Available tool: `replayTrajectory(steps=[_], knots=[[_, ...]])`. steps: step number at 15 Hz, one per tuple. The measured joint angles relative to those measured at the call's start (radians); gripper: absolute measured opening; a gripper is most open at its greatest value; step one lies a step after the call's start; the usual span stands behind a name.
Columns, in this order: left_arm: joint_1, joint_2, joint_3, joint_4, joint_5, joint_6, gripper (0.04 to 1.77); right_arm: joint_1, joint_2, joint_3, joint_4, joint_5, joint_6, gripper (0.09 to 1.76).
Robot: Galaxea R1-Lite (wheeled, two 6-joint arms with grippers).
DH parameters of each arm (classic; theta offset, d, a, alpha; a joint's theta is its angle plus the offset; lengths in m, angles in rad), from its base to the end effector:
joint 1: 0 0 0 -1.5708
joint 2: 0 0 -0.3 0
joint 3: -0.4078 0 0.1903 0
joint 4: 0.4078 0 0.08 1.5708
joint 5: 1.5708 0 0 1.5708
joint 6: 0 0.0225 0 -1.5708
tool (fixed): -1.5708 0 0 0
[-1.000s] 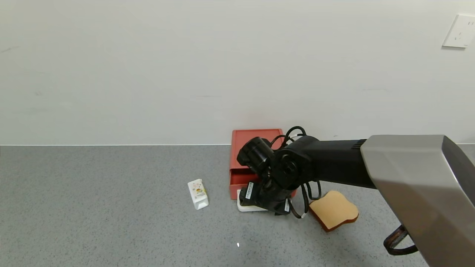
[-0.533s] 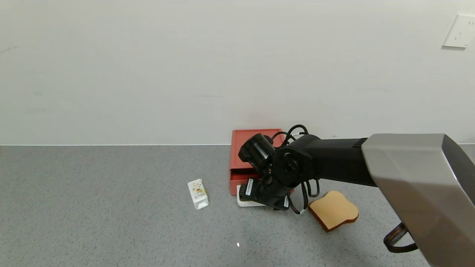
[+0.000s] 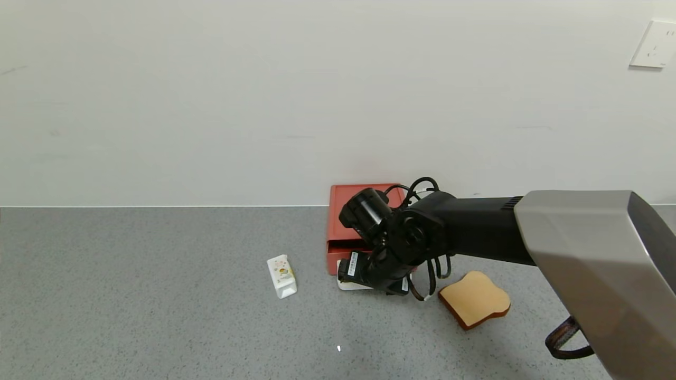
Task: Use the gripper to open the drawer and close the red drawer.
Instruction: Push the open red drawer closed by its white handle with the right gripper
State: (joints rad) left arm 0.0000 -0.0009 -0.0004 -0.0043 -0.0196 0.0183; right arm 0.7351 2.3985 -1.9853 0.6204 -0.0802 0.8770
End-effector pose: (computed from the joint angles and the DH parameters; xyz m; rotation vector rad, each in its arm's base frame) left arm -0.0229 -0.0004 0.0760 0.0184 -0.0058 -0.0195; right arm 0.3451 0.3096 0.1139 0.3655 1.1239 0.1286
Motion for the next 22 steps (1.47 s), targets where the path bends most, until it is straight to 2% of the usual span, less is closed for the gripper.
replayTrajectory(steps=[22], knots=[[0.000, 0.000, 0.000, 0.000, 0.000, 0.000, 1.72, -0.045, 0.024, 0.000, -0.132, -0.008, -0.118, 1.71]])
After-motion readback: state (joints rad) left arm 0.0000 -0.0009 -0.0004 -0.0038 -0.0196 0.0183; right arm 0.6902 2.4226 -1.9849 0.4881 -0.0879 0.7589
